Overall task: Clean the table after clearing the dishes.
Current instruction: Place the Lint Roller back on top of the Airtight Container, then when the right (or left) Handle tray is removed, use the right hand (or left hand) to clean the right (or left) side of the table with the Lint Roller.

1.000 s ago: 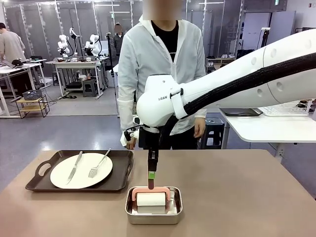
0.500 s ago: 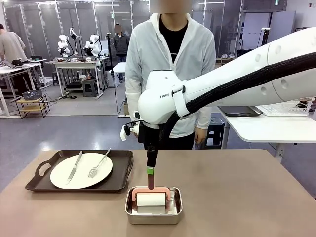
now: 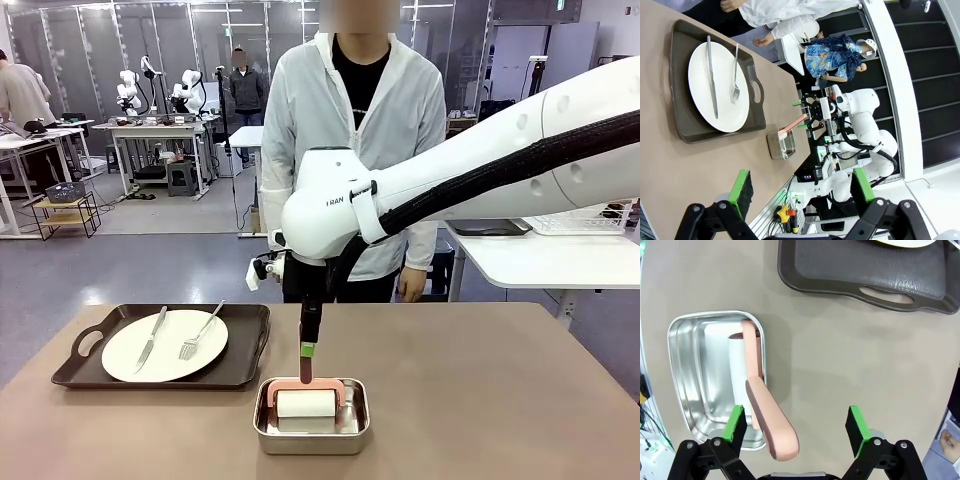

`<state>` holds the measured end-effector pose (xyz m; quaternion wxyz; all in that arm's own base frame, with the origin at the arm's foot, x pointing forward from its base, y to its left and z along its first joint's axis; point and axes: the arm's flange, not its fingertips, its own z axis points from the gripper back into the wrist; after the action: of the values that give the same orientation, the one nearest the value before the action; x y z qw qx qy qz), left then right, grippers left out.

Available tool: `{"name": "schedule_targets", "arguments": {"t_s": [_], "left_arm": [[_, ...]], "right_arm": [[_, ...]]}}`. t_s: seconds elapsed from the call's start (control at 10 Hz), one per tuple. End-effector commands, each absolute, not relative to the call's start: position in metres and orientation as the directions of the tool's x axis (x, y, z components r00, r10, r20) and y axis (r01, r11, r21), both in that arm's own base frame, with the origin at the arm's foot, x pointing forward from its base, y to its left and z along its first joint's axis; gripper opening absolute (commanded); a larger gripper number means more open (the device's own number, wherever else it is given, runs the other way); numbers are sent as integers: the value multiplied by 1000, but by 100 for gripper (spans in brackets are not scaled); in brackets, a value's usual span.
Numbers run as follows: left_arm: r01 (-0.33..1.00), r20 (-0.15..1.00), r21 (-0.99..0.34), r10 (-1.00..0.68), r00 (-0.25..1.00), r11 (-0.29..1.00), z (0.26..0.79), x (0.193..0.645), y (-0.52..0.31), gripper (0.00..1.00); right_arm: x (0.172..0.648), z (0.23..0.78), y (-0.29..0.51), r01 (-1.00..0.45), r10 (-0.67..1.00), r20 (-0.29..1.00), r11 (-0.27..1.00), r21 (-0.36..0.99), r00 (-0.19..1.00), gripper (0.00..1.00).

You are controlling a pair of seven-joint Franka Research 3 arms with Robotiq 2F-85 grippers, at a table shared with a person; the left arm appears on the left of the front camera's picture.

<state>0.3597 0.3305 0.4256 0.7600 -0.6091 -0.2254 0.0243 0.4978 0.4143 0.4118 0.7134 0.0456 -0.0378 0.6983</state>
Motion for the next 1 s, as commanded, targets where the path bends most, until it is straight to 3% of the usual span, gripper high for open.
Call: {"name": "schedule_targets", "arguments": {"t_s": [0.0, 0.9], "left_arm": [[243, 320, -935, 314, 894, 259, 426, 358, 331, 100], [243, 320, -935, 314, 894, 259, 426, 358, 331, 100]], "right_arm": [[496, 416, 416, -1000, 992, 121, 18, 10, 19, 100], [496, 416, 416, -1000, 992, 121, 18, 10, 19, 100]]}}
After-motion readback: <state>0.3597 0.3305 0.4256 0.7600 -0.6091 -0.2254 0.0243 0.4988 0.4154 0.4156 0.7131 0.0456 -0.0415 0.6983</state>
